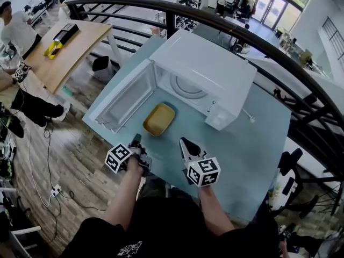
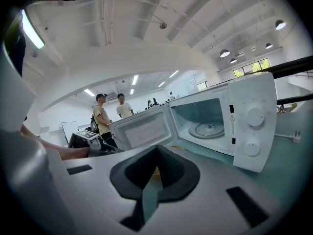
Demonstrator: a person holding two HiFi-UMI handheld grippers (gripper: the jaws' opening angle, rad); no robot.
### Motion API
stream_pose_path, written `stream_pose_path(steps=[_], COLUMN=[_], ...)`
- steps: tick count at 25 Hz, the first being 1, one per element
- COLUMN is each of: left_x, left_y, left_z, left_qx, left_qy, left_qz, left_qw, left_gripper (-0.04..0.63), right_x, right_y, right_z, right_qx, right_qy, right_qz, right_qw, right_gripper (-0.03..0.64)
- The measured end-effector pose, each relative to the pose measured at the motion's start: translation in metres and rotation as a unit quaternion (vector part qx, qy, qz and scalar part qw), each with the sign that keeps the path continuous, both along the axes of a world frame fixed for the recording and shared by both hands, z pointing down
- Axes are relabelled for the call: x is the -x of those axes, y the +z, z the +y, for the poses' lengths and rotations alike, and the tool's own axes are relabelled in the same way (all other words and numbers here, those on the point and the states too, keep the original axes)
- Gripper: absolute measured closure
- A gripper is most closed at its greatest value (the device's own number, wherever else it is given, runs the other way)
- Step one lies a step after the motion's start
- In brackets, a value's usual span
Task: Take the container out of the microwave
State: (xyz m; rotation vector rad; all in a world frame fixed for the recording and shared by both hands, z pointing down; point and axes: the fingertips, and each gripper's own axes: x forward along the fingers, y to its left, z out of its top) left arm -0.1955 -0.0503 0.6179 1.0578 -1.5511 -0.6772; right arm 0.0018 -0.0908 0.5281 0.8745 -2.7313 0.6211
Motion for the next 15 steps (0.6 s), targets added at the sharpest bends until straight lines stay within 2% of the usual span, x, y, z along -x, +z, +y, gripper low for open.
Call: stream_pose_path(steps=[4, 8, 15], left_x=[-0.013, -0.019, -0.034], left_y=[-0.020, -0.047, -0.095], left_z=[0.002, 0.006, 0.018], left_qx=[-0.016, -0.045, -0.086], left_qy=[0.041, 0.058, 0.076], left_qz=[-0.035, -0.068, -0.149], left_qw=[0.9984, 0.9950, 0.9822], left_gripper=[0.580, 0.588, 0.588], right_x=[-0.006, -0.011, -0.028], right_y=[-0.012, -0.025, -0.053], right_z=[0.005, 0.010, 0.018], right_qx=[-0.015, -0.029, -0.054], right_qy=[-0.012, -0.018, -0.024], right_qz=[0.000, -0.005, -0.022], right_qw=[1.000, 0.999, 0.998], right_gripper=[0.611, 0.611, 0.611])
